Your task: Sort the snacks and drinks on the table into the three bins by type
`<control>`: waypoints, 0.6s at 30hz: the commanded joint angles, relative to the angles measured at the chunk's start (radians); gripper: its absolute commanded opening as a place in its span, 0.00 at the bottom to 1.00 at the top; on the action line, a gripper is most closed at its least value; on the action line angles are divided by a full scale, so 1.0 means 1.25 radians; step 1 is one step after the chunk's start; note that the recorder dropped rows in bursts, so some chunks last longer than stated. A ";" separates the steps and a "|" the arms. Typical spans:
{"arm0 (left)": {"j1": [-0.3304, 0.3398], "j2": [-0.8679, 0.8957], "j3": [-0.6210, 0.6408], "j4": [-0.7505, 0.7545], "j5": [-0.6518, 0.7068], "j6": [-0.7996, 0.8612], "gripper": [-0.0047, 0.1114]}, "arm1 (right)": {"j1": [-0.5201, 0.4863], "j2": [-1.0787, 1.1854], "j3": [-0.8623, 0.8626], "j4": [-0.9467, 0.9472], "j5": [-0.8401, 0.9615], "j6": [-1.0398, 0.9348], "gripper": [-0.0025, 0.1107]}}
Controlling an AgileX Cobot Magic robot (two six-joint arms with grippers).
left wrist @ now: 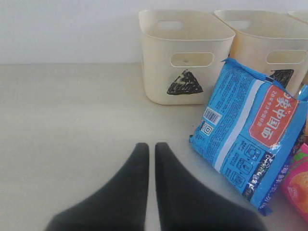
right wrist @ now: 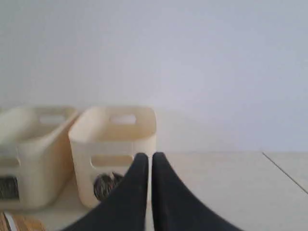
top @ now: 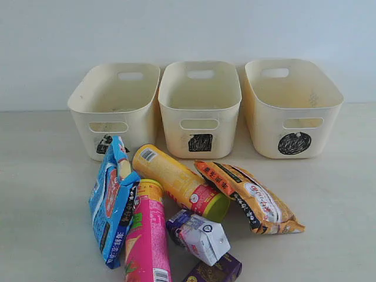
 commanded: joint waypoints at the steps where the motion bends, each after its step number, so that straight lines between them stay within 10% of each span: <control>1: 0.002 -0.002 0.002 -0.002 -0.006 0.001 0.07 | -0.001 -0.004 -0.001 0.035 -0.139 0.184 0.02; 18: 0.002 -0.002 0.002 -0.002 -0.006 0.001 0.07 | -0.001 0.502 -0.309 -0.130 -0.172 0.229 0.02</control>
